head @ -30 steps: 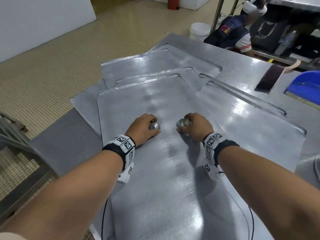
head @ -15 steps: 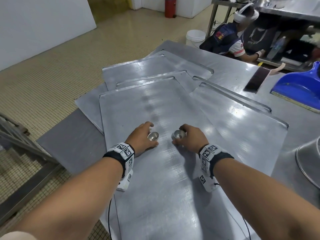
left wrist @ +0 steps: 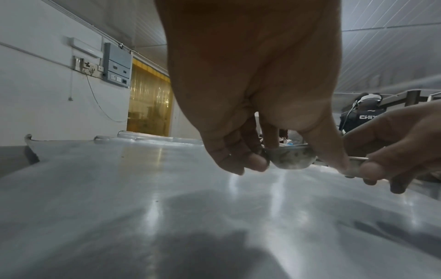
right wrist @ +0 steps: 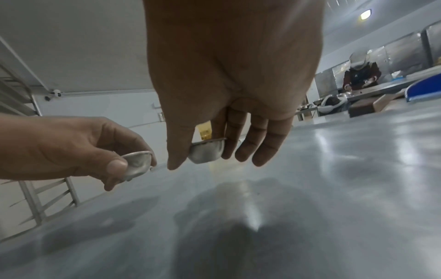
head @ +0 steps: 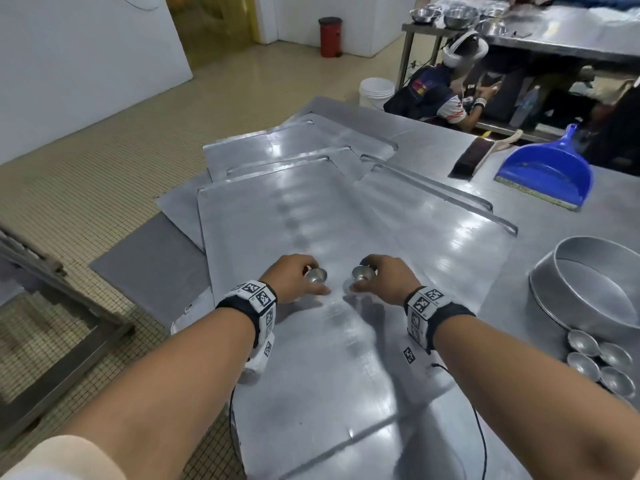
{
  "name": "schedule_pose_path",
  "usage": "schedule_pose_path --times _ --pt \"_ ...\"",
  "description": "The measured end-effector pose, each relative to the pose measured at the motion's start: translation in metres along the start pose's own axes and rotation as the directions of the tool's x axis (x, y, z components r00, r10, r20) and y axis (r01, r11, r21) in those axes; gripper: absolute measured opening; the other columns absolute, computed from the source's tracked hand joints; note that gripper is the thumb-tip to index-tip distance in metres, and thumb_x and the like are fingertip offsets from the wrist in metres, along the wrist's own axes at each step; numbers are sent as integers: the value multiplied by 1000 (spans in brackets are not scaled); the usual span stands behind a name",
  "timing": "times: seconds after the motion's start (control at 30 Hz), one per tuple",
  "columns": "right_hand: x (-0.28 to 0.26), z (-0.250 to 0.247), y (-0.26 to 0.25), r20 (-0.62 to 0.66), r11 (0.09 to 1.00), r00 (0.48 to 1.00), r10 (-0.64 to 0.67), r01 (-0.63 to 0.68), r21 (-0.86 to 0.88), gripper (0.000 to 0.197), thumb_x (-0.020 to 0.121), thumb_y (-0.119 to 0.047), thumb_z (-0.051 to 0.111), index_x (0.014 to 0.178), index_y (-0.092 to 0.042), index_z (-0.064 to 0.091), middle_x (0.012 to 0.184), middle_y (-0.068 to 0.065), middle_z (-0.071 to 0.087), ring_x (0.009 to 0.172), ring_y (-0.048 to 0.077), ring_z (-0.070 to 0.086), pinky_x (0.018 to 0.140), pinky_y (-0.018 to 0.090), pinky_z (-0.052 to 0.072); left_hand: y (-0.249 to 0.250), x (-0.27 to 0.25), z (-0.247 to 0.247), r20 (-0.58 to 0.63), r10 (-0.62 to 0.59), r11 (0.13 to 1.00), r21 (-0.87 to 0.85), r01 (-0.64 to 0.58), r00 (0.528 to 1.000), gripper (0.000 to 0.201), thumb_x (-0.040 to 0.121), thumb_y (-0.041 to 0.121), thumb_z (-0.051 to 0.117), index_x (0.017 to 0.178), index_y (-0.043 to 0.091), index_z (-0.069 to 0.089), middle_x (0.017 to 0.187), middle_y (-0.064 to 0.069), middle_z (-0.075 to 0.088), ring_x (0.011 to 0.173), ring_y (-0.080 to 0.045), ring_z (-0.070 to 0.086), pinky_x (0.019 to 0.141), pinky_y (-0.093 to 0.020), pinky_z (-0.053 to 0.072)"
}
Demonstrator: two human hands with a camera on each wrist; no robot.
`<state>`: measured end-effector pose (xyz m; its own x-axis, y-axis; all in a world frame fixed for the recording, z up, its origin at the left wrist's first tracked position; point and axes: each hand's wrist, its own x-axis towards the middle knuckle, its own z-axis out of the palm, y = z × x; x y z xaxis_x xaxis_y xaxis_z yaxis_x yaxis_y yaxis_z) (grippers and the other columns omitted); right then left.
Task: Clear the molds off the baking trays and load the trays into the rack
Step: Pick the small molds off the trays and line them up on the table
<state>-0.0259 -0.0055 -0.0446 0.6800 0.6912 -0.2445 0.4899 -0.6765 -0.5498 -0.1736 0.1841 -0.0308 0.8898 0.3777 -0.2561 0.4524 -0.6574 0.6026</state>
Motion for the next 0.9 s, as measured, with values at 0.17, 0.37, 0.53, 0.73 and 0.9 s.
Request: schedule_pose_path --times 0.17,0.37,0.53,0.73,0.9 --pt "-70 -31 29 -35 999 999 -37 37 13 56 73 -52 83 117 -21 66 109 -2 69 100 21 63 87 38 53 50 -38 22 -22 30 999 -12 -31 999 57 68 61 84 109 24 70 99 4 67 88 -12 63 77 -29 51" --pt "-160 -58 68 -90 999 995 -30 31 14 50 73 -50 83 114 -24 68 107 -5 70 98 17 63 86 35 53 113 -87 68 -37 112 994 18 -111 993 59 70 61 82 114 24 69 101 4 67 91 -16 64 83 -36 55" --pt "-233 -74 110 -128 1000 992 -4 3 -3 52 74 -51 81 116 -24 68 105 -7 68 98 17 63 84 33 52 164 -123 117 1 185 982 49 -185 983 58 71 60 82 115 25 68 105 5 68 93 -14 64 86 -36 56" --pt "-313 -80 162 -182 997 981 67 -61 40 50 74 -51 82 112 -21 70 104 -3 70 98 18 64 84 35 52 214 -160 177 54 280 958 47 -283 958 51 73 53 84 112 23 70 100 6 68 89 -14 64 79 -31 54" --pt "-371 -70 196 -211 983 963 169 -148 110 59 73 -50 82 123 -24 65 110 -3 64 100 19 61 81 33 49 233 -184 228 148 326 943 23 -332 934 62 75 55 81 125 24 66 110 7 67 94 -12 61 78 -25 46"
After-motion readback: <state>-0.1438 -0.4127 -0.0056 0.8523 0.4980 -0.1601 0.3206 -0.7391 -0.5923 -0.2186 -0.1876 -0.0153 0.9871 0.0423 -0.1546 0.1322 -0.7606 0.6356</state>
